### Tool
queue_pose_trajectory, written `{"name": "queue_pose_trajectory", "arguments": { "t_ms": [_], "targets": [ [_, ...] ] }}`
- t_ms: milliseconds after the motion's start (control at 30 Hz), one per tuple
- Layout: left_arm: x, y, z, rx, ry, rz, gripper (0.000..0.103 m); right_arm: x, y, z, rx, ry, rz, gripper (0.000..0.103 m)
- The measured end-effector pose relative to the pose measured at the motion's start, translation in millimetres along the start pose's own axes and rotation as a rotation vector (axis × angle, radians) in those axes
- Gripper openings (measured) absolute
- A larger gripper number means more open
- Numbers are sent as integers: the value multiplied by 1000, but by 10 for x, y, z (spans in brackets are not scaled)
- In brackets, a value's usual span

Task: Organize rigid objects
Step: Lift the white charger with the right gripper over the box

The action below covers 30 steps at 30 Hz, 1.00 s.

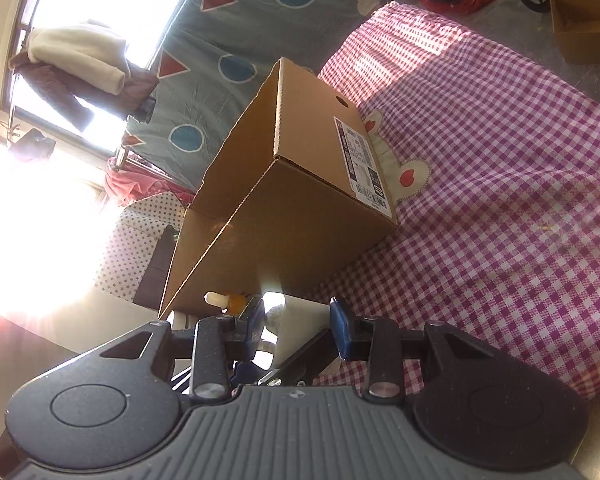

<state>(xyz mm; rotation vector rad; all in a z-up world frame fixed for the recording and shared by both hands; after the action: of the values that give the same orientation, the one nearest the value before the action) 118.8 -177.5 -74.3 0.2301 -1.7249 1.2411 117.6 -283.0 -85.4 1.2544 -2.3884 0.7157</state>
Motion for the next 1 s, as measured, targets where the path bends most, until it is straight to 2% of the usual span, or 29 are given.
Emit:
{"name": "queue_pose_trajectory", "arguments": {
  "t_ms": [133, 367, 567, 767, 1000],
  "targets": [
    [281, -148, -65, -31, -29, 60, 26, 130, -59, -357, 64, -19, 41, 39],
    [676, -482, -318, -23, -79, 154, 26, 220, -256, -945, 181, -65, 80, 39],
    [735, -751, -611, 26, -118, 162, 26, 13, -528, -1364, 265, -84, 48, 39],
    [450, -977, -993, 107, -95, 63, 26, -500, -945, -1507, 273, -66, -84, 39],
    [-68, -919, -1465, 248, -17, -175, 26, -1274, -1318, -1250, 172, -2, -290, 39]
  ]
}}
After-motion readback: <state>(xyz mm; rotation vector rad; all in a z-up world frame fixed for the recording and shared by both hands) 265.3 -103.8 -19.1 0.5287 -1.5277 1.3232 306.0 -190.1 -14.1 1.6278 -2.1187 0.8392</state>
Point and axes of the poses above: each gripper's, at about its wrist camera, not at the fingertips, and x roughly against the way its jaws point, z to its right, y to its underside, the point moved 9 cm from there along -x, roughly the way its jaws point, and after that the axes turned 13 degrees about -z, right-handed, at the moved point
